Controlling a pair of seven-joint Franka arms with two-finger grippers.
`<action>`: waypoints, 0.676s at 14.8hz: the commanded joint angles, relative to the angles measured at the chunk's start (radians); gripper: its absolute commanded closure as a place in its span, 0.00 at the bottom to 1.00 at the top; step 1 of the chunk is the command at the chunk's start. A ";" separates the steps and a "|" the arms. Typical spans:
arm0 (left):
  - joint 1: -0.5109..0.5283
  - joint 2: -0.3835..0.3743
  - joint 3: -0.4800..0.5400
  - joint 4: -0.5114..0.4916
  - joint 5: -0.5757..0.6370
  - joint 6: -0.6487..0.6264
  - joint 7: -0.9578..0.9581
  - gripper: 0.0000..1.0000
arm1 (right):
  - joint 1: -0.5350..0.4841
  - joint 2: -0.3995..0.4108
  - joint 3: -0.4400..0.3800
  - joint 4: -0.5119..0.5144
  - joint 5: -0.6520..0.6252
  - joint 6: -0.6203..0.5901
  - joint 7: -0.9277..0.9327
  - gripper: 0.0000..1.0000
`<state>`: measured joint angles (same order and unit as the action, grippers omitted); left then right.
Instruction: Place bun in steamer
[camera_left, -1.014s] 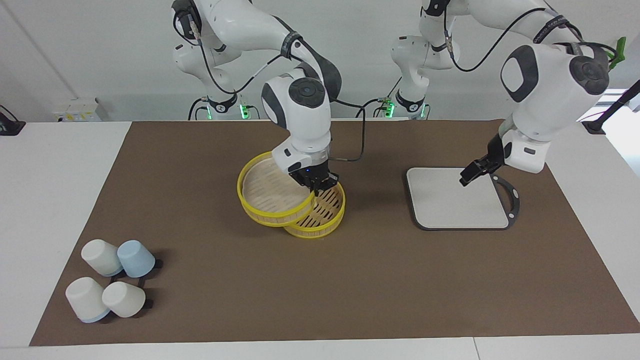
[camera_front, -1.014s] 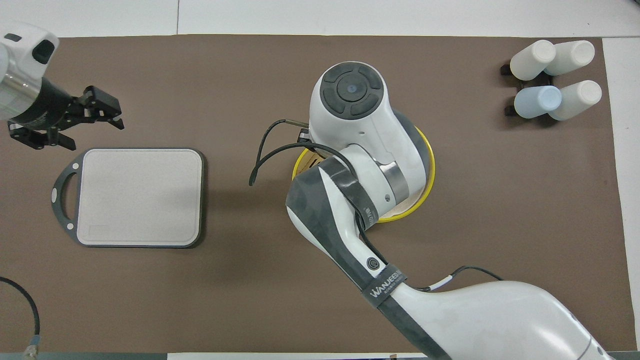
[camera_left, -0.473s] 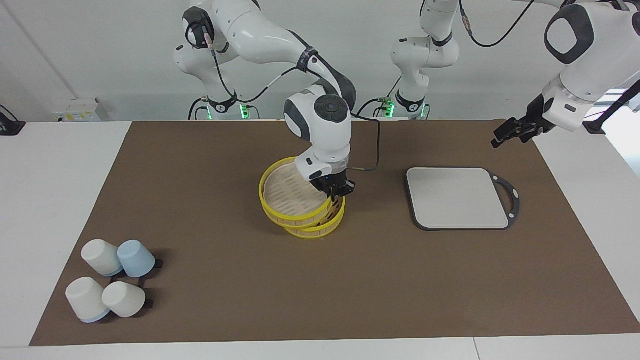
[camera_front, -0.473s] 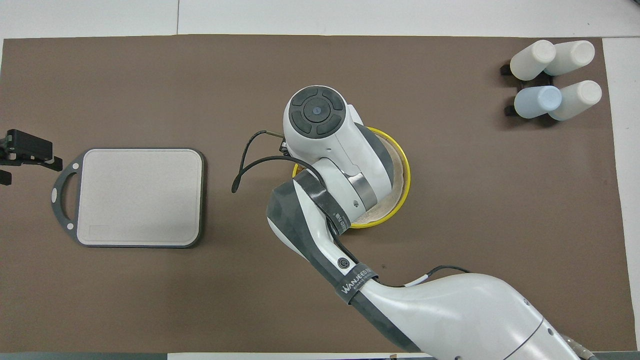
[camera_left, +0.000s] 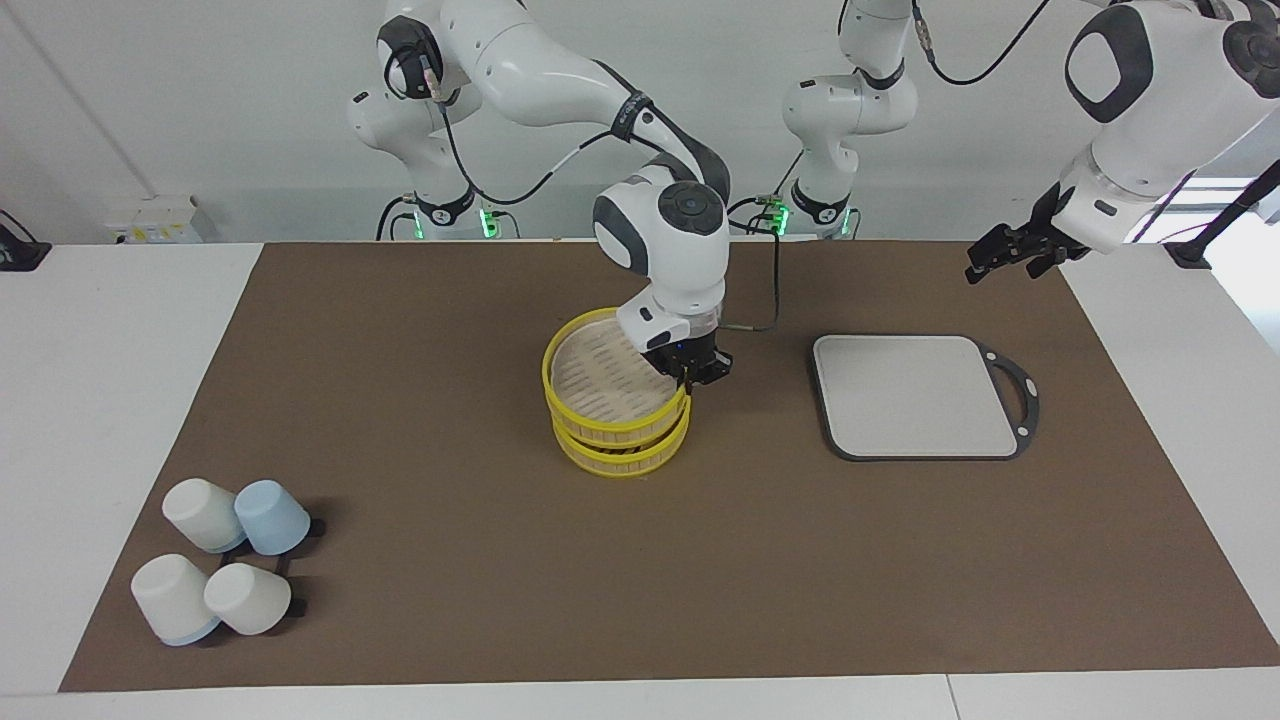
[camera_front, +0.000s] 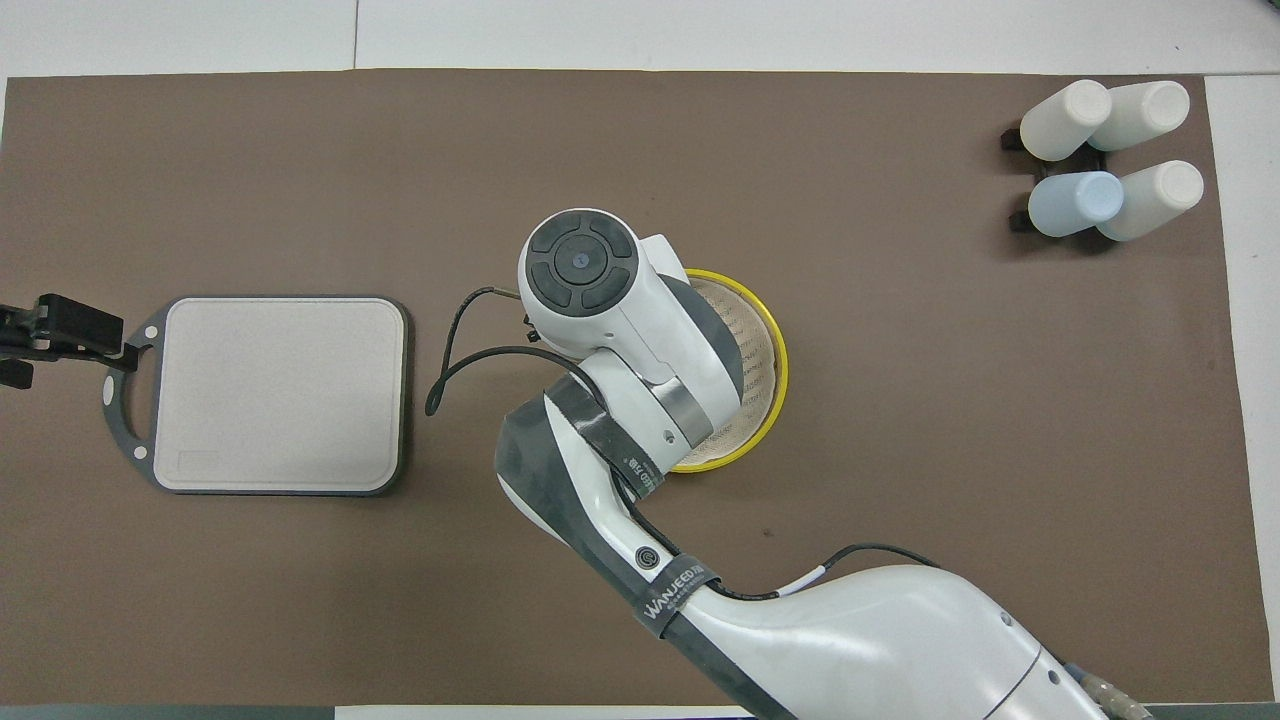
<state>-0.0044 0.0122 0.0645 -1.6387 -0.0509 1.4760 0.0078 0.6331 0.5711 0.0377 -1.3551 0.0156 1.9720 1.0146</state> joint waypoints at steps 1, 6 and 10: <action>0.020 -0.038 -0.023 -0.049 0.020 0.029 0.020 0.00 | 0.000 0.016 -0.004 0.024 0.006 0.011 0.019 1.00; 0.020 -0.040 -0.026 -0.044 0.022 0.033 0.021 0.00 | -0.003 0.015 -0.004 0.022 0.007 0.051 0.018 1.00; 0.006 -0.038 -0.025 -0.047 0.020 0.041 0.017 0.00 | -0.012 0.015 -0.004 0.021 0.003 0.061 0.009 1.00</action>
<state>-0.0042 0.0040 0.0519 -1.6452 -0.0496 1.4839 0.0152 0.6305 0.5730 0.0290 -1.3539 0.0157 2.0177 1.0150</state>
